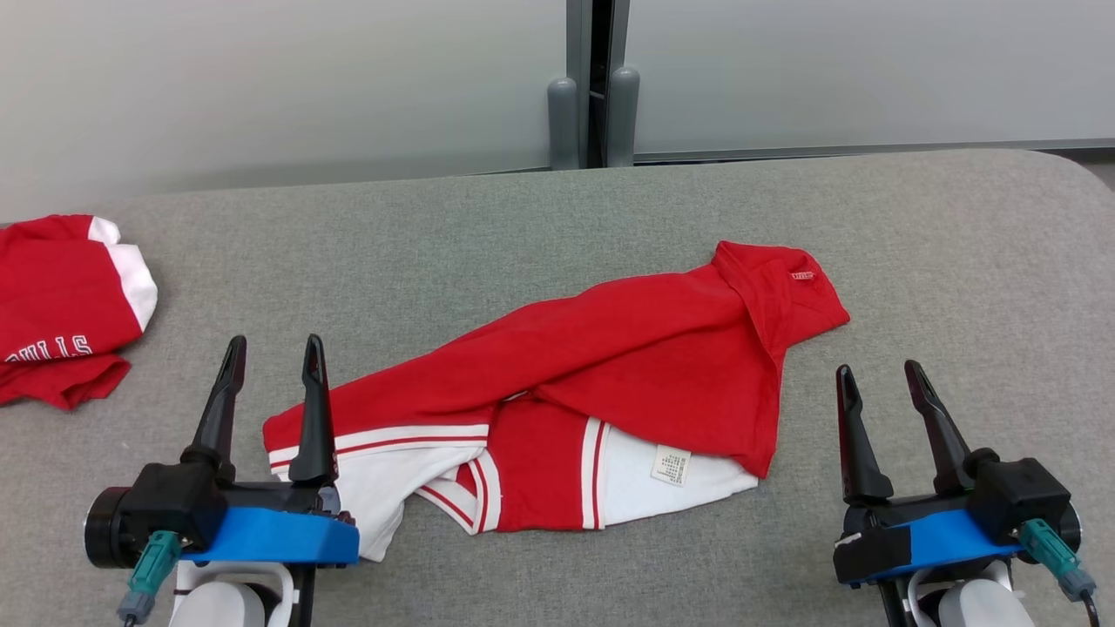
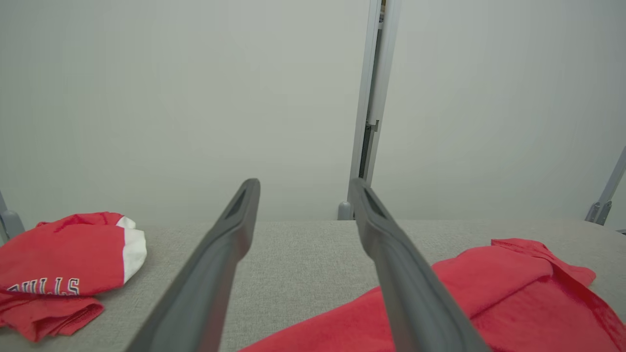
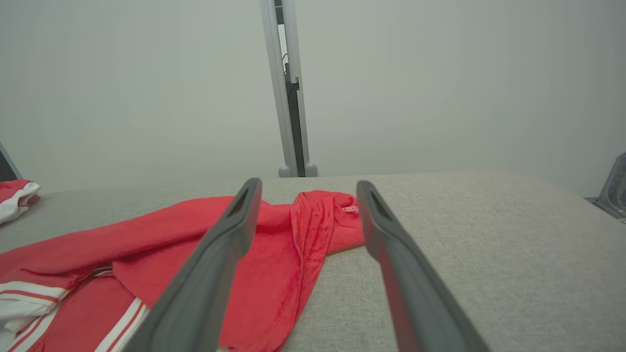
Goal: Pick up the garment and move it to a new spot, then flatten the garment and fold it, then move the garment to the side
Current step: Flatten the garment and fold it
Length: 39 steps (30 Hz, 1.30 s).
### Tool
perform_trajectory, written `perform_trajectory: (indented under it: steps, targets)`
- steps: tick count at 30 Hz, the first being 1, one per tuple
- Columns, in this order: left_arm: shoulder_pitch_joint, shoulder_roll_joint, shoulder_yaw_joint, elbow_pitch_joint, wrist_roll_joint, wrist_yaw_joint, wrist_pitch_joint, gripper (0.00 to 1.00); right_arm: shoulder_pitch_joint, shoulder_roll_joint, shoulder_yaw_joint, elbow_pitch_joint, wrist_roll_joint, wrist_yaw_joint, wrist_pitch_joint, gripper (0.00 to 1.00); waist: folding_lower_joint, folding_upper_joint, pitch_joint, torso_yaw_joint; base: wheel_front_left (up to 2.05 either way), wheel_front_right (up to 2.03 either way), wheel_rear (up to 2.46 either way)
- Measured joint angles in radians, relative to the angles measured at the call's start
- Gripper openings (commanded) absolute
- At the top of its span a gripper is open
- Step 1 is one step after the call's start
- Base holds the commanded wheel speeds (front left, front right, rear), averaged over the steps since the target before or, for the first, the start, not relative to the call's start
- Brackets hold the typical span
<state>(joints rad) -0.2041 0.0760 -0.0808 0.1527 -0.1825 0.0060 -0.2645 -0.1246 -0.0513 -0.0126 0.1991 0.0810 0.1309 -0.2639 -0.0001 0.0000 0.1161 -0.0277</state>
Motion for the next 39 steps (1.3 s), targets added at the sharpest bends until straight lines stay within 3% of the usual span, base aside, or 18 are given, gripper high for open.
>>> perform_trajectory:
  steps: [12, 20, 36, 37, 38, 39]
  targets:
    - [0.017, -0.024, 0.051, 0.008, 0.029, -0.028, 0.0, 1.0, -0.001, -0.002, 0.023, 0.036, 0.009, 0.0, 0.0, 1.0, 0.0001, 0.0, -0.003, -0.007, 0.0, 0.0, 0.0]
    - [0.017, -0.026, 0.046, 0.014, 0.024, -0.034, 0.0, 1.0, -0.029, -0.007, 0.093, 0.155, 0.016, 0.0, 0.0, 1.0, 0.0001, 0.0, 0.011, 0.013, 0.0, 0.0, 0.0]
    - [0.005, -0.027, 0.008, 0.018, -0.001, -0.01, 0.0, 1.0, -0.098, -0.011, 0.088, 0.419, 0.016, 0.0, 0.0, 1.0, 0.0001, 0.0, 0.053, 0.072, 0.0, 0.0, 0.0]
    - [0.005, -0.027, 0.008, 0.018, -0.001, -0.009, 0.0, 1.0, -0.103, -0.011, 0.087, 0.434, 0.016, 0.0, 0.0, 0.73, 0.0001, 0.0, 0.055, 0.074, 0.0, 0.0, 0.0]
    - [0.005, -0.027, 0.007, 0.019, -0.002, -0.009, 0.0, 1.0, -0.107, -0.011, 0.087, 0.449, 0.016, 0.0, 0.0, 0.2, 0.0001, 0.0, 0.056, 0.076, 0.0, 0.0, 0.0]
    - [0.005, -0.027, 0.007, 0.019, -0.002, -0.009, 0.0, 1.0, -0.111, -0.011, 0.087, 0.457, 0.017, 0.0, 0.0, 0.0, 0.0001, 0.0, 0.057, 0.077, 0.0, 0.0, 0.0]
